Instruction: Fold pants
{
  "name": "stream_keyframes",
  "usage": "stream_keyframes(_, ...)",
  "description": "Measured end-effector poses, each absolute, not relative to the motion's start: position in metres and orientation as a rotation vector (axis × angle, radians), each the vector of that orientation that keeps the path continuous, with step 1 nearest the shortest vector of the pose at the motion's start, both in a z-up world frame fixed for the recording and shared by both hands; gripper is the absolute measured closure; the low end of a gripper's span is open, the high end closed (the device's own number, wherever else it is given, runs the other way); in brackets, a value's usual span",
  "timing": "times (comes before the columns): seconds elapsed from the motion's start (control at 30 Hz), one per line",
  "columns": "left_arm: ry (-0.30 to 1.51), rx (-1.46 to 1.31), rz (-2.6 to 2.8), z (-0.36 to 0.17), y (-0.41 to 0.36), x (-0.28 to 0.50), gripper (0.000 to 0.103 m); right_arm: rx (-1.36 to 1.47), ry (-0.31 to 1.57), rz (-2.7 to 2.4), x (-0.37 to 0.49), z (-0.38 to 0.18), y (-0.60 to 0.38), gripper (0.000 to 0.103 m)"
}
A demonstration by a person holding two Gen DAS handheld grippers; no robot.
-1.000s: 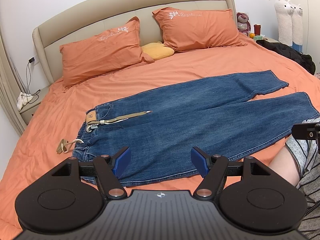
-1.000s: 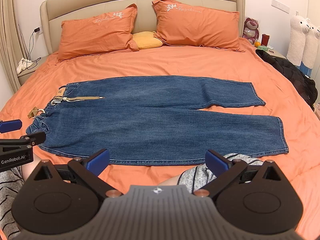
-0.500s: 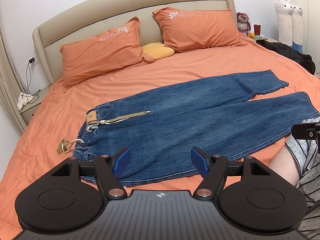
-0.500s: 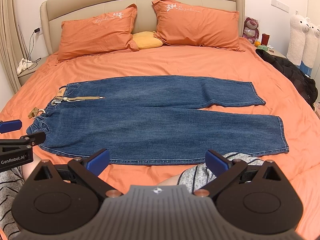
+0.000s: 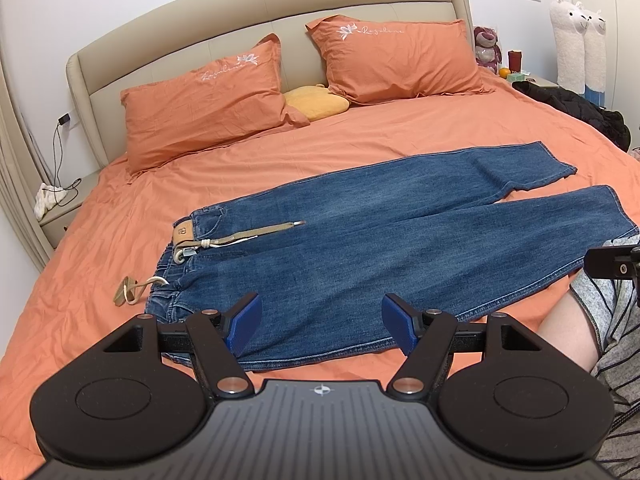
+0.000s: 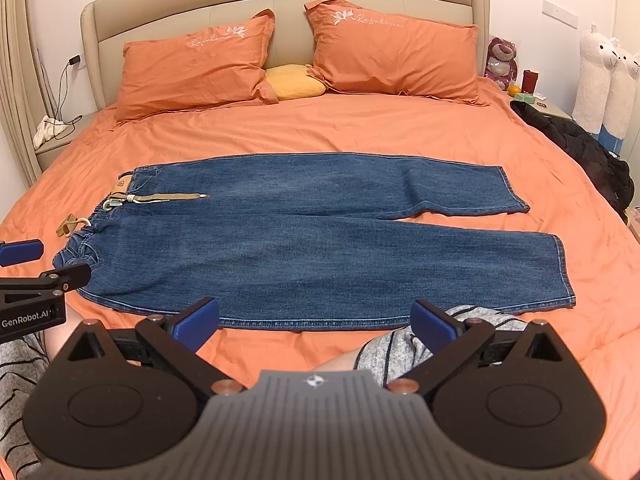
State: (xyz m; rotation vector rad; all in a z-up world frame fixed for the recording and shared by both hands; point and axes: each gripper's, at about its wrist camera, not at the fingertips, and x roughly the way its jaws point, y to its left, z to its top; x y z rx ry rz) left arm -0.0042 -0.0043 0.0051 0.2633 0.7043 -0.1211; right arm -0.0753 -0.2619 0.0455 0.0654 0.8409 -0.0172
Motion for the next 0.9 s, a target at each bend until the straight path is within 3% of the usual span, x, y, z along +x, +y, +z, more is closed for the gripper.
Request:
stream_keyframes(0.4,0.64,0.453,-0.173,0.026,0.022,0.019,0.027,-0.049,0.76,0.018,-0.064,0.064,-0.305,0.005)
stream_keyframes(0.6,0.756,0.597,-0.255,0.024,0.064,0.062,0.031,-0.179,0.655,0.022,-0.041,0.067,-0.353,0.006)
stream_keyframes(0.8,0.808,0.853,-0.288,-0.008,0.114,0.102,0.035,-0.178,0.747,-0.055,0.004,0.042,-0.424,0.012)
stream_keyframes(0.9,0.893,0.922,-0.3,-0.036,0.135,0.124,0.035,-0.174,0.782,-0.112,0.021,0.021,-0.458,0.021)
